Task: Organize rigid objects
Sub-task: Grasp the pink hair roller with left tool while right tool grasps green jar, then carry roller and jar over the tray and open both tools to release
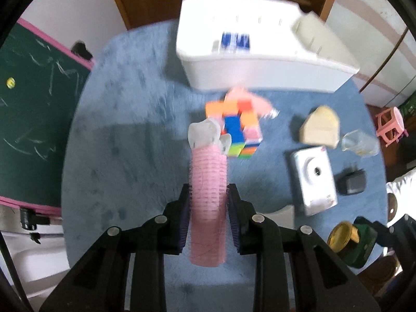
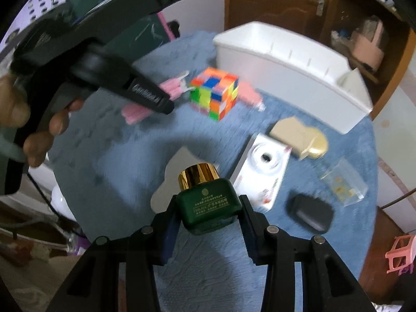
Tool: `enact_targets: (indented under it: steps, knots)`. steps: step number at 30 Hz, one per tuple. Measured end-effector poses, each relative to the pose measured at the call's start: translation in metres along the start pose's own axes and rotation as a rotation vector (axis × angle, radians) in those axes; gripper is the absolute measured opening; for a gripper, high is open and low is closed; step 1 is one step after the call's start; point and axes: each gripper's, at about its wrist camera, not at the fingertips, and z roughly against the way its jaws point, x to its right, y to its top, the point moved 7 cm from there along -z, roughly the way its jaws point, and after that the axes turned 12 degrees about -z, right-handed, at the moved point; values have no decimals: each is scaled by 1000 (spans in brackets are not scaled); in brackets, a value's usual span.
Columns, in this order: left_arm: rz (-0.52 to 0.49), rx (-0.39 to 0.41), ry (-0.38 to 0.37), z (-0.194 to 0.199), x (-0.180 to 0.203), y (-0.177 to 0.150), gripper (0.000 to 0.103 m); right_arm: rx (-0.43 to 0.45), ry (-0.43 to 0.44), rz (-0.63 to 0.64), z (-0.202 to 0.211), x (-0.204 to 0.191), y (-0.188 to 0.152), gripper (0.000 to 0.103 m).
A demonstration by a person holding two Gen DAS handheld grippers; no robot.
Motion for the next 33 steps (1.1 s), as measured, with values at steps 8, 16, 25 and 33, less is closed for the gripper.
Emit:
enact_targets:
  steps: [8,16,25,33]
  knots:
    - [-37,186,17,69,-12,47,28,164,1,-46,63,17,48,43]
    - [-75,374,55,144,-26,114,28,322,-9,-86,133,39,120,43]
    - [-100,451,67,190,-48,186,28,490,-62,-107,199,62,225,43]
    - [-71,385,5,165,-63,223,28,498,-93,-196,205,85,304,43]
